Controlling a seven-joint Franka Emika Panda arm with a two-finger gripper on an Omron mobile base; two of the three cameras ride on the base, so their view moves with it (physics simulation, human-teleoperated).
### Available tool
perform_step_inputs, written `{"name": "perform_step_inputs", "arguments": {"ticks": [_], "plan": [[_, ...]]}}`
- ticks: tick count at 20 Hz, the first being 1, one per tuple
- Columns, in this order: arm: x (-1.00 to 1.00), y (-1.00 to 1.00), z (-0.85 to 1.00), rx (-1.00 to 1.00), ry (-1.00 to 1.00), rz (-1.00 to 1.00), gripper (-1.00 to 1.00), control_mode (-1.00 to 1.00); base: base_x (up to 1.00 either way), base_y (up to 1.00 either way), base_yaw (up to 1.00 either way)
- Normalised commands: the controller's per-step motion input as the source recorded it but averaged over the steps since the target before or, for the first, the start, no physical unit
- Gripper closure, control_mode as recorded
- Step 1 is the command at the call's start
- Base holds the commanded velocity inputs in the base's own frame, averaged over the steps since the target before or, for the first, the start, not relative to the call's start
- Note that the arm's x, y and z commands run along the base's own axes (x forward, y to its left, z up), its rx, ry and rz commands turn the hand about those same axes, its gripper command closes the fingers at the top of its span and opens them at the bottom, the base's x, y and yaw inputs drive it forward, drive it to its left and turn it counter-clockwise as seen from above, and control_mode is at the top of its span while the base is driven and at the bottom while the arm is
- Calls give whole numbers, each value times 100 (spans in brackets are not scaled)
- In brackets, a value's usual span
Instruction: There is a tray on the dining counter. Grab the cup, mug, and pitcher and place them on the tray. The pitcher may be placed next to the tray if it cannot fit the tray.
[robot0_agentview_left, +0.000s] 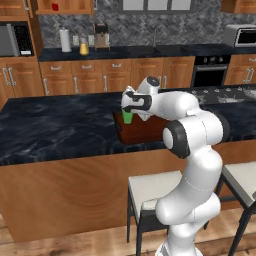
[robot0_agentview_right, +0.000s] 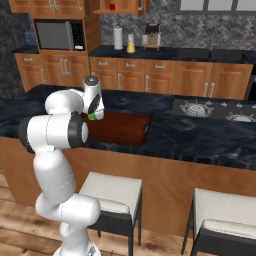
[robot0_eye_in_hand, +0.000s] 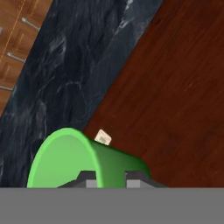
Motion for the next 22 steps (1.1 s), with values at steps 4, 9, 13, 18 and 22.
{"name": "perform_step_inputs", "arguments": {"ticks": [4,9,13,18,22], "plan": [[0,0,0,0,0,0,-100,-100,0,0,0],[0,0,0,0,0,0,-100,-100,0,0,0],[0,0,0,0,0,0,-100,-100,0,0,0],[0,0,0,0,0,0,-100,-100,0,0,0],[-2,0,19,0,1,4,-100,-100,0,0,0]]}}
